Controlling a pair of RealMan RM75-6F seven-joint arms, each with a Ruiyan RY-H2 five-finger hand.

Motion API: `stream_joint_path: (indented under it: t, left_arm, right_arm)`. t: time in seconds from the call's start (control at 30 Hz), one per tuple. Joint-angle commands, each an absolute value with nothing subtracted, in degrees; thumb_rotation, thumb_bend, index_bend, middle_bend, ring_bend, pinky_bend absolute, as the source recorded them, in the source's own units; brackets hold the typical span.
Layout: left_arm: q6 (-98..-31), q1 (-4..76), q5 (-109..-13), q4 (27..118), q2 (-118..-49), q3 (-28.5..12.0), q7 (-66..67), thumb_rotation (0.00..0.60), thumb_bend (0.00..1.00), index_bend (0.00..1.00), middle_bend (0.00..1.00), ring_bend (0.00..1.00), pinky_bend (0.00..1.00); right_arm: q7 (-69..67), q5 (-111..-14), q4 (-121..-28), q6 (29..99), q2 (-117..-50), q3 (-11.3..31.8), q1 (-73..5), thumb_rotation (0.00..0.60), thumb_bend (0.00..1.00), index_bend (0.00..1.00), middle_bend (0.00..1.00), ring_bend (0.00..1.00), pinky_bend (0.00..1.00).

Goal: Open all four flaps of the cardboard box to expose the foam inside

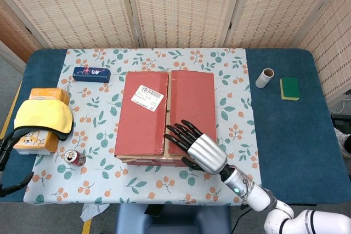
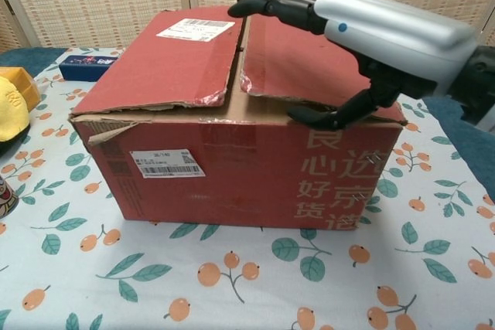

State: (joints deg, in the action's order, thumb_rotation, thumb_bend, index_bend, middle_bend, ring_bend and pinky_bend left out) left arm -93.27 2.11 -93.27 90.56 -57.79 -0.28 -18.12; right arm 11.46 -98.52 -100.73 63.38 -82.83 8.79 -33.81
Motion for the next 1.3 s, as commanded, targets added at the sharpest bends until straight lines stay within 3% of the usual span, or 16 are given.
stream_joint_path:
  t: [0.03,0.77,0.97,1.3]
  left_arm:
    - [-93.71,1.75,-93.72,90.52,-57.57,-0.03,-18.57,0.6,0.32,0.0,0.0,0.0,0.0]
    - [-95.92,0.95,-94.39,89.33,-57.11,-0.08,-21.84,0.6,0.32,0.0,0.0,0.0,0.0]
    - [-95.71,0.93,-94.07,88.92,-57.39,-0.18,-21.22,0.6,0.32,0.0,0.0,0.0,0.0]
    - [-96.35,0.44,-93.87,89.01,-57.36,-0.31,-21.25,0.6,0.32,0.0,0.0,0.0,0.0]
  right_arm:
    - [12.27,-96.46,-101.17,61.93,-83.75,9.79,-35.15,0.6,0.43,0.0,0.0,0.0,0.0]
    - [18.43,-94.53,-98.16,64.47,-87.92,11.64,-39.01,0.6,0.43,0.0,0.0,0.0,0.0]
    - [19.12,-97.23,-100.77,70.48,-85.58,10.78,-36.53,0.6,0.43,0.0,0.0,0.0,0.0]
    - [20.39,-103.09,-104.78,90.95,-76.83,8.11,-23.88,0.6,0.43,0.0,0.0,0.0,0.0]
